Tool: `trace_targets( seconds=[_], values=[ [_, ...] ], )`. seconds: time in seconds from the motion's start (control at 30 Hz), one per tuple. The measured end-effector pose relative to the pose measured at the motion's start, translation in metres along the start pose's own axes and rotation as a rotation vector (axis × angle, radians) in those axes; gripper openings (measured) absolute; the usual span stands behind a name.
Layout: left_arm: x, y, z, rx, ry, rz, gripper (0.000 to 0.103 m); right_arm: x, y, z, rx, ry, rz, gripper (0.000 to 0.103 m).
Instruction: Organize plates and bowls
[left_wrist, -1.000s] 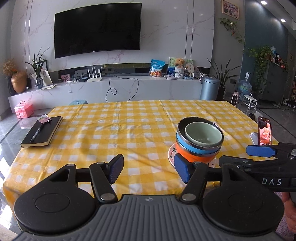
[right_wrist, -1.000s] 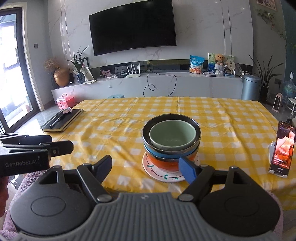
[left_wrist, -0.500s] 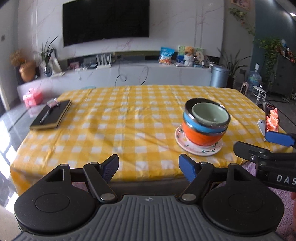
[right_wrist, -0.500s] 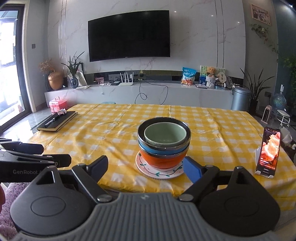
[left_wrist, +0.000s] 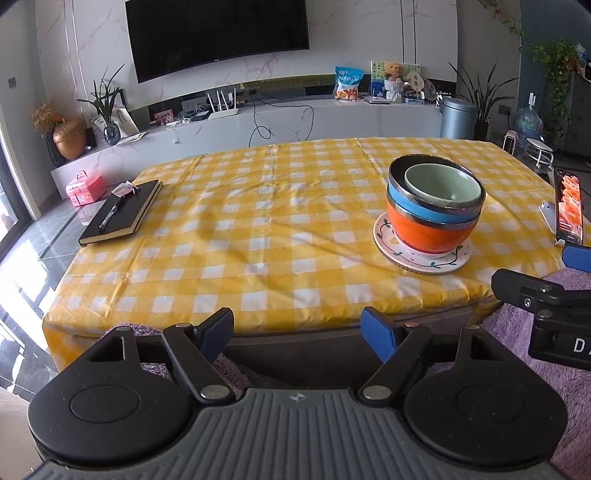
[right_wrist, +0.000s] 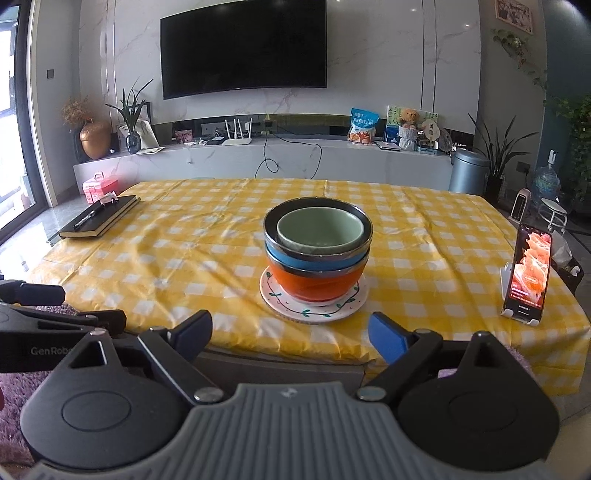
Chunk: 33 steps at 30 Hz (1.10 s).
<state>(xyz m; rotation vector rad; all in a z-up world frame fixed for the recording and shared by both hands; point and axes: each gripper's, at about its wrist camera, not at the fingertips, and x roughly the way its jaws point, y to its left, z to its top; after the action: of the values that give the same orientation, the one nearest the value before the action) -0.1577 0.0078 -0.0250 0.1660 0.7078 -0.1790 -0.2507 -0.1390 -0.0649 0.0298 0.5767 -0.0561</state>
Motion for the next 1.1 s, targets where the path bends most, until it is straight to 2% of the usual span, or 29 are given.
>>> trace_targets(
  seconds=[0.4,1.1],
  values=[
    [-0.0008,0.001,0.0005,-0.01,-0.002,0.008,0.093,-0.0032,0.0029,-0.0008,-0.018,-0.023,0.013,0.091],
    [-0.0014,0.0008,0.0002,-0.009,-0.003,0.008,0.093,-0.001,0.0043,-0.0019,-0.026,-0.011,0.013,0.093]
  ],
)
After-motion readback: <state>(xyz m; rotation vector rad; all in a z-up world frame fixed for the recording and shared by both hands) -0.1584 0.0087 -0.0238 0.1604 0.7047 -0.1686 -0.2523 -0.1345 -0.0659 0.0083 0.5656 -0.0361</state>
